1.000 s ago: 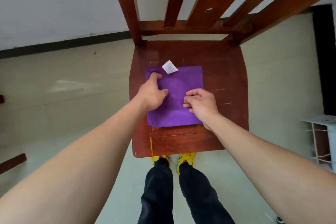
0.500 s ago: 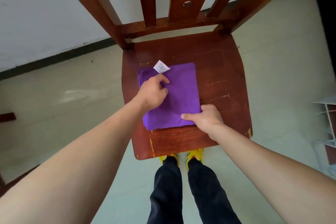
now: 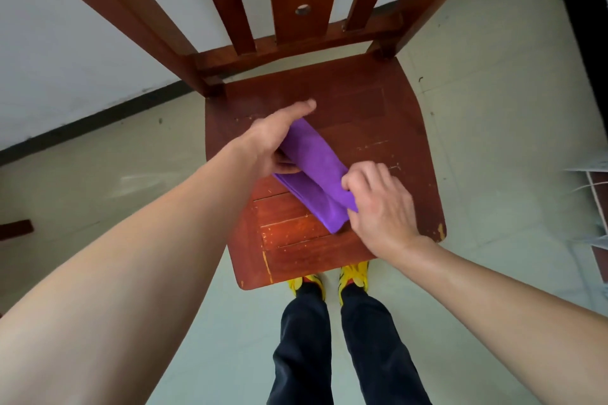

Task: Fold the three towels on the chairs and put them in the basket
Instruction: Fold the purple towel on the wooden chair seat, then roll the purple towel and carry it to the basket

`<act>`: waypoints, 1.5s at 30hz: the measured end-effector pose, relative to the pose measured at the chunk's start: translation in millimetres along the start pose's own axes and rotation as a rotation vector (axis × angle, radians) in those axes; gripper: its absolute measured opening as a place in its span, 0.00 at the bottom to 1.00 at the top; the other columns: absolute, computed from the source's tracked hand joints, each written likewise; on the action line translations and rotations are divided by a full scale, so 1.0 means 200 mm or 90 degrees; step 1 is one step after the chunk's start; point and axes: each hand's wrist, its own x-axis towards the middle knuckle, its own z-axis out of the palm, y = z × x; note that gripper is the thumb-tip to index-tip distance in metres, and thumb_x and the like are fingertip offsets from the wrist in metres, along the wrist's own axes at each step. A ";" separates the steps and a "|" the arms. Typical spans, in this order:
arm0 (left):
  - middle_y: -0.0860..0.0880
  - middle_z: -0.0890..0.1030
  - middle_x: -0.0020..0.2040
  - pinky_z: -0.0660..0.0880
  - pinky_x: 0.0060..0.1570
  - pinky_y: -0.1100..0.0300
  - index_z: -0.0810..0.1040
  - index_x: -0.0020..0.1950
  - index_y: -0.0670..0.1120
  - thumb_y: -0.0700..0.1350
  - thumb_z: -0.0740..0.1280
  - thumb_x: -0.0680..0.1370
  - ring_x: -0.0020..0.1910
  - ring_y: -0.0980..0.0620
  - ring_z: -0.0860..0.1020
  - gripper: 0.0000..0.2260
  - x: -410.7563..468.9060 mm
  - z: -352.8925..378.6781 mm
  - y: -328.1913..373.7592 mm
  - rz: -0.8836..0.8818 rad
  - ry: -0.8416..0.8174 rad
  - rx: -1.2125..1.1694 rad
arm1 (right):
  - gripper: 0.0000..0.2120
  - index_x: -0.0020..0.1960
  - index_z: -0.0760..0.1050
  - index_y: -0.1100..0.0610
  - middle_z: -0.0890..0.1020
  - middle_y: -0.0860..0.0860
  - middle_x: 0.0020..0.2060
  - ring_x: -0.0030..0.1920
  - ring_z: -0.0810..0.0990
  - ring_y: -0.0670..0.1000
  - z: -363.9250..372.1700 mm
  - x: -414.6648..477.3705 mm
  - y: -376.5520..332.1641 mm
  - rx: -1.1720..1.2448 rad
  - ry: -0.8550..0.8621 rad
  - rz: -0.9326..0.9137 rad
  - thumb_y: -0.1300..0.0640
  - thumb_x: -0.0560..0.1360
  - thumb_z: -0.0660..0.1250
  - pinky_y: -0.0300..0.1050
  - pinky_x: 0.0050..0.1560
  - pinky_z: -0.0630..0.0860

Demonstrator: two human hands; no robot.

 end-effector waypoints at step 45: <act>0.48 0.78 0.47 0.63 0.40 0.57 0.70 0.47 0.48 0.48 0.68 0.70 0.48 0.43 0.78 0.10 -1.07 0.12 -0.46 0.691 -0.089 1.048 | 0.22 0.59 0.71 0.51 0.77 0.49 0.52 0.48 0.79 0.59 -0.77 -0.82 -0.07 0.175 -0.133 0.263 0.59 0.66 0.69 0.51 0.41 0.75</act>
